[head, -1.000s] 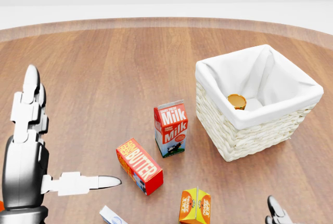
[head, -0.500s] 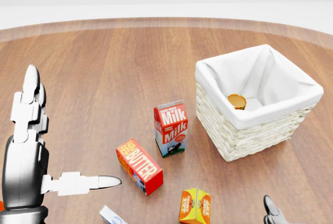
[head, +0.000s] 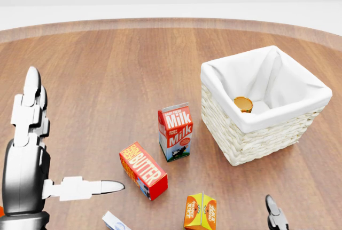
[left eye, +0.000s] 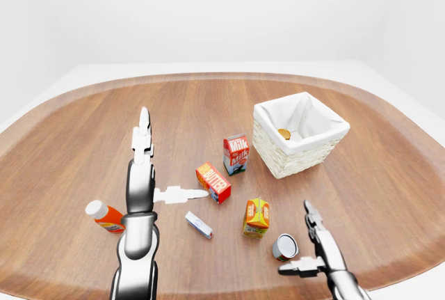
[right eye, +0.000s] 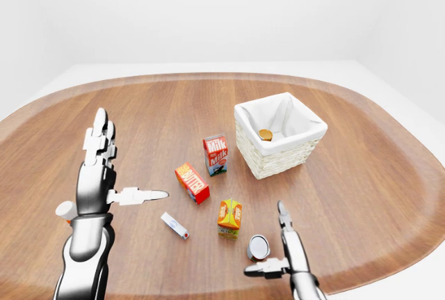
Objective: Pick up the alphabet soup and the tomato sauce, and put them in the basket.
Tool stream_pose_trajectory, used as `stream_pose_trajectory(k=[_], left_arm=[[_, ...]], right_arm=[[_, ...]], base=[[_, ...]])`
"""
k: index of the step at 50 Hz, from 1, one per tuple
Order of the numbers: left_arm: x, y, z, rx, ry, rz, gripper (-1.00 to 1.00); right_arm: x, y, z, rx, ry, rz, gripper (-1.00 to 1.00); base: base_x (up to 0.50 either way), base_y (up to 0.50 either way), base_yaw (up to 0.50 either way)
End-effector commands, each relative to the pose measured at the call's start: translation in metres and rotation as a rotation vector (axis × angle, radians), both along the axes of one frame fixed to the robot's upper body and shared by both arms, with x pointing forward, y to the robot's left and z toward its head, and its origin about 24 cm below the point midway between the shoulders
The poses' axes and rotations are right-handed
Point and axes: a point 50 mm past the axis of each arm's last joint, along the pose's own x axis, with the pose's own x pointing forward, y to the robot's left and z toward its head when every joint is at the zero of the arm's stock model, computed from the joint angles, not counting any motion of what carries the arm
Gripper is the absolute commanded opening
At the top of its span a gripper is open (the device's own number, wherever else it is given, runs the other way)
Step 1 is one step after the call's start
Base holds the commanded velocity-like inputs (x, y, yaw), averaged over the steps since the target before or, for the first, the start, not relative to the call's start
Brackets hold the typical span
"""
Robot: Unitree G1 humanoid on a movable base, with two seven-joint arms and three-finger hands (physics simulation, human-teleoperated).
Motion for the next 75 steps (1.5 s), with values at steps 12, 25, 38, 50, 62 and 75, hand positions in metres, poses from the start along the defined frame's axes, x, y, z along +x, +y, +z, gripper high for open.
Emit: stream_pose_trajectory(k=[12, 25, 38, 50, 62, 75], left_arm=[[0.000, 0.001, 0.000, 0.000, -0.001, 0.003, 1.00], [0.000, 0.001, 0.000, 0.000, -0.001, 0.003, 1.00], [0.000, 0.000, 0.000, 0.001, 0.000, 0.003, 1.00], [0.000, 0.001, 0.000, 0.001, -0.001, 0.003, 1.00], [0.000, 0.000, 0.000, 0.000, -0.001, 0.003, 1.00], [0.000, 0.000, 0.000, 0.001, -0.001, 0.003, 1.00]], right_arm=[[0.002, 0.004, -0.006, -0.048, 0.022, 0.003, 1.00], [0.001, 0.001, -0.016, -0.072, 0.065, -0.011, 1.00], [0.001, 0.002, -0.021, -0.098, 0.082, -0.010, 1.00], [0.009, 0.004, -0.016, -0.115, 0.051, 0.002, 1.00], [0.009, 0.006, -0.017, -0.132, 0.055, 0.008, 1.00], [0.007, 0.006, -0.028, -0.176, 0.100, 0.004, 1.00]], base=[[0.00, 0.00, 0.00], [0.00, 0.00, 0.00], [0.00, 0.00, 0.00], [0.00, 0.00, 0.00], [0.00, 0.00, 0.00], [0.00, 0.00, 0.00]])
